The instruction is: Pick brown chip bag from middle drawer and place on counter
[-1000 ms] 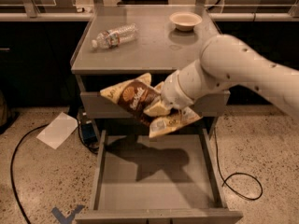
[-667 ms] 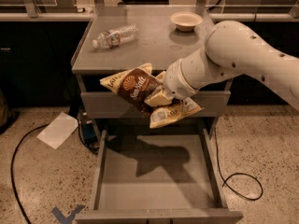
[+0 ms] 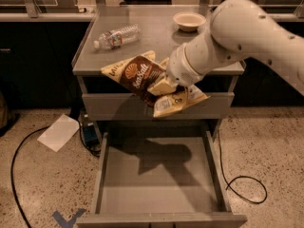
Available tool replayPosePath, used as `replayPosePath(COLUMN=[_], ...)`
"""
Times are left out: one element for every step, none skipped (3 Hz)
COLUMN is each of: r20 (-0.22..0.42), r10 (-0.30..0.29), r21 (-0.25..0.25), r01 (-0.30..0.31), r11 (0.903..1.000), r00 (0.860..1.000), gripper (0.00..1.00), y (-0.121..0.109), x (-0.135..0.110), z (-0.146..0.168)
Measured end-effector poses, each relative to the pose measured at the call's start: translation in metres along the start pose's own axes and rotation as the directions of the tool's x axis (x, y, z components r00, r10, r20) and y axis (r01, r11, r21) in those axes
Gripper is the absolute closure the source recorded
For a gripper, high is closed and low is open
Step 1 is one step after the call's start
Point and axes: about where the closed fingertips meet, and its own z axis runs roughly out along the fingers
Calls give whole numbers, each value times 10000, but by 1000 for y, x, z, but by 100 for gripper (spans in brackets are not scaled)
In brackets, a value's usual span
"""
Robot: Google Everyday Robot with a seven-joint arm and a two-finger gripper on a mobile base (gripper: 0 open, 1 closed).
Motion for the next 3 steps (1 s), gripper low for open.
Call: replayPosePath(r20=[-45, -304, -1084], r10=[-507, -827, -683], r21=[190, 40, -672], r01=[508, 829, 612], r11=[9985, 9966, 9959], r00=[9987, 9961, 9918], gripper=[100, 100, 100], y=[-33, -69, -116], x=[-38, -56, -50], z=[-43, -58, -36])
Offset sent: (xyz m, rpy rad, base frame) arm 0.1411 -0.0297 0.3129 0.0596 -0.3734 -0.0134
